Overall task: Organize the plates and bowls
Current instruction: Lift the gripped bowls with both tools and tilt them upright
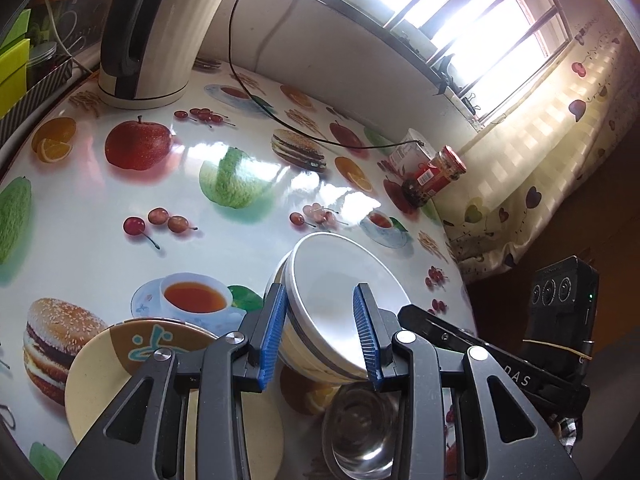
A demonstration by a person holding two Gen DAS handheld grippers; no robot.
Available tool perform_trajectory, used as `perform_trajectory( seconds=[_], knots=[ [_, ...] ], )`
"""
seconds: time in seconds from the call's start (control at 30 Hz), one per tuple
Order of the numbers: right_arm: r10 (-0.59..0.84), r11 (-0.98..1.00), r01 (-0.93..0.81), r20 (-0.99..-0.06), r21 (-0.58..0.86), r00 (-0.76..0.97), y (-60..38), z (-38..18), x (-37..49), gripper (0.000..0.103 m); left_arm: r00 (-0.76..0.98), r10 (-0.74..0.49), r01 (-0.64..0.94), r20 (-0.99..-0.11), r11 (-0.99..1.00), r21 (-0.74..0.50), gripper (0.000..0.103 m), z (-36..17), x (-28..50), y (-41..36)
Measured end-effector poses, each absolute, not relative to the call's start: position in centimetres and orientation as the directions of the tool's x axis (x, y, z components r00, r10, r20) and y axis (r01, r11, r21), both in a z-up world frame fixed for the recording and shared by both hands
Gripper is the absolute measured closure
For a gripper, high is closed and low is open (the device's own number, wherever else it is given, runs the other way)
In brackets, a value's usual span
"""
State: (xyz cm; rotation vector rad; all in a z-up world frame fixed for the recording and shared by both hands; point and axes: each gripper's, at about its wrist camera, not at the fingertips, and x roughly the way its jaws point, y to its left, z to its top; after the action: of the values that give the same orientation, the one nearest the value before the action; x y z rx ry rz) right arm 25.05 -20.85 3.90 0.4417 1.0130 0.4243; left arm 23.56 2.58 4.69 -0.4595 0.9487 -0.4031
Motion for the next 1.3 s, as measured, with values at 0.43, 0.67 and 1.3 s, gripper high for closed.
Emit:
perform_trajectory(
  seconds=[0.43, 0.67, 1.3],
  knots=[
    [0.501, 0.853, -0.132, -0.720, 0.505, 0.479, -20.5, 3.8, 25.1, 0.075, 0.526, -0.418, 0.102, -0.741, 0.896, -0.433, 0.067, 3.5, 24.0, 2.2],
    [0.511, 0.837, -0.077, -0.726, 0.541, 0.460, -21.4, 2.1, 26.6, 0.047, 0.485, -0.437, 0.079, -0.757, 0.885, -0.460, 0.066, 2.1, 25.0, 2.5],
    [0.555, 0.805, -0.036, -0.730, 0.592, 0.400, -20.3, 0.4, 27.2, 0.065, 0.460, -0.457, 0.085, -0.761, 0.876, -0.475, 0.063, 2.4, 25.1, 1.0]
  ],
)
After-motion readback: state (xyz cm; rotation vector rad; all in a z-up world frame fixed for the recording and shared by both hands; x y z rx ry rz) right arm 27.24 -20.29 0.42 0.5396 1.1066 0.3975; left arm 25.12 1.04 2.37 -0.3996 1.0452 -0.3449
